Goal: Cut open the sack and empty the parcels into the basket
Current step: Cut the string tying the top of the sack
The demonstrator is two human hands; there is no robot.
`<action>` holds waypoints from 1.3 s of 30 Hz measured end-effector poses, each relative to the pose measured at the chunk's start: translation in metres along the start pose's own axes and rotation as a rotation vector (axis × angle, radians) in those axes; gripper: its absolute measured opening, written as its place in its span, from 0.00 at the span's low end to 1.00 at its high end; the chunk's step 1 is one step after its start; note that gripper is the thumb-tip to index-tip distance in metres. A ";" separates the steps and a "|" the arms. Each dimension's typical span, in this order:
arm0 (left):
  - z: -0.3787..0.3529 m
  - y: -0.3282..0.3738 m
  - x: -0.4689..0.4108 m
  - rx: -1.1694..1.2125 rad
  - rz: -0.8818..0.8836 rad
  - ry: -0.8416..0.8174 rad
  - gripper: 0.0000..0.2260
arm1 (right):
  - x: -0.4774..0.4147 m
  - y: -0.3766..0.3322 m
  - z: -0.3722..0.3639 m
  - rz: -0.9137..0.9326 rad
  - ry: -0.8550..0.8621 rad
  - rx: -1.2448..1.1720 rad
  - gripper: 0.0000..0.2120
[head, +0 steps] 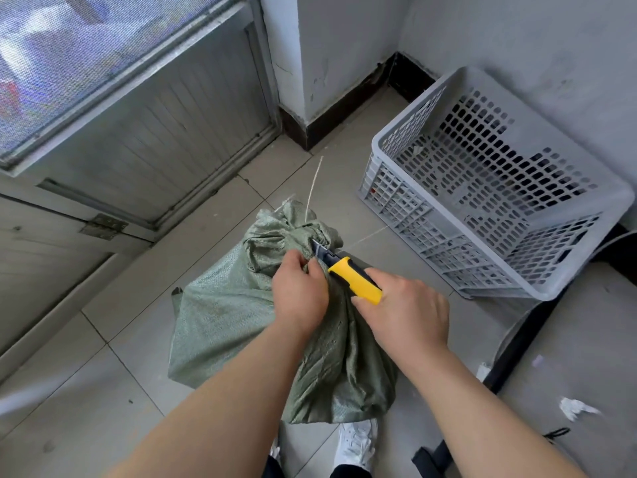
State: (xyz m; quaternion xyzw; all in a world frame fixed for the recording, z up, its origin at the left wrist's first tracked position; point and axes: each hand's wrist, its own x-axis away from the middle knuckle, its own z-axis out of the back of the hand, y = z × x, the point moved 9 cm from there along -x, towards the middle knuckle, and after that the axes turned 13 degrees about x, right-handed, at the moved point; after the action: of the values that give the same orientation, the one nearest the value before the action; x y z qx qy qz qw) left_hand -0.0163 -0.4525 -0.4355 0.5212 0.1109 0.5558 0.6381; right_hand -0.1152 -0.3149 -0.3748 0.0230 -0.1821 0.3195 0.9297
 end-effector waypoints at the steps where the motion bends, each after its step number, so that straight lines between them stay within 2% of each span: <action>1: 0.002 0.001 -0.004 -0.013 -0.011 -0.004 0.10 | 0.000 -0.001 0.001 0.004 0.004 -0.002 0.16; 7: 0.001 0.005 -0.011 -0.063 -0.027 -0.060 0.10 | 0.011 0.011 0.001 -0.044 0.036 -0.058 0.19; 12: 0.000 -0.002 0.005 -0.015 -0.010 -0.006 0.14 | 0.001 0.005 -0.005 -0.057 -0.007 -0.090 0.16; 16: 0.003 -0.002 -0.014 -0.045 0.009 -0.045 0.10 | 0.004 0.008 -0.007 -0.064 -0.009 -0.102 0.17; 20: -0.005 0.012 -0.023 -0.039 -0.002 -0.094 0.10 | 0.005 0.019 -0.008 -0.151 0.003 -0.168 0.22; 25: -0.003 -0.001 -0.001 -0.014 0.002 -0.039 0.13 | -0.001 0.009 -0.011 -0.130 -0.005 -0.181 0.22; 29: 0.004 0.007 -0.019 -0.120 -0.040 -0.078 0.12 | 0.004 0.015 -0.006 -0.114 -0.006 -0.159 0.21; 34: -0.006 0.011 -0.002 -0.072 -0.027 -0.083 0.12 | 0.008 0.014 -0.007 -0.191 -0.011 -0.237 0.18; 37: -0.018 -0.024 0.054 -0.108 -0.028 -0.200 0.12 | -0.027 0.035 0.027 -0.371 0.129 -0.462 0.14; 39: -0.002 -0.050 0.065 -0.095 0.062 -0.172 0.10 | -0.053 0.041 0.061 -0.308 0.206 -0.420 0.16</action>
State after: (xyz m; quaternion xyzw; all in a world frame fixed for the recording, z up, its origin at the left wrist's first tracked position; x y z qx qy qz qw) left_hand 0.0347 -0.3900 -0.4476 0.5393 0.0129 0.5332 0.6517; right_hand -0.1983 -0.3234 -0.3397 -0.1754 -0.1432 0.1302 0.9653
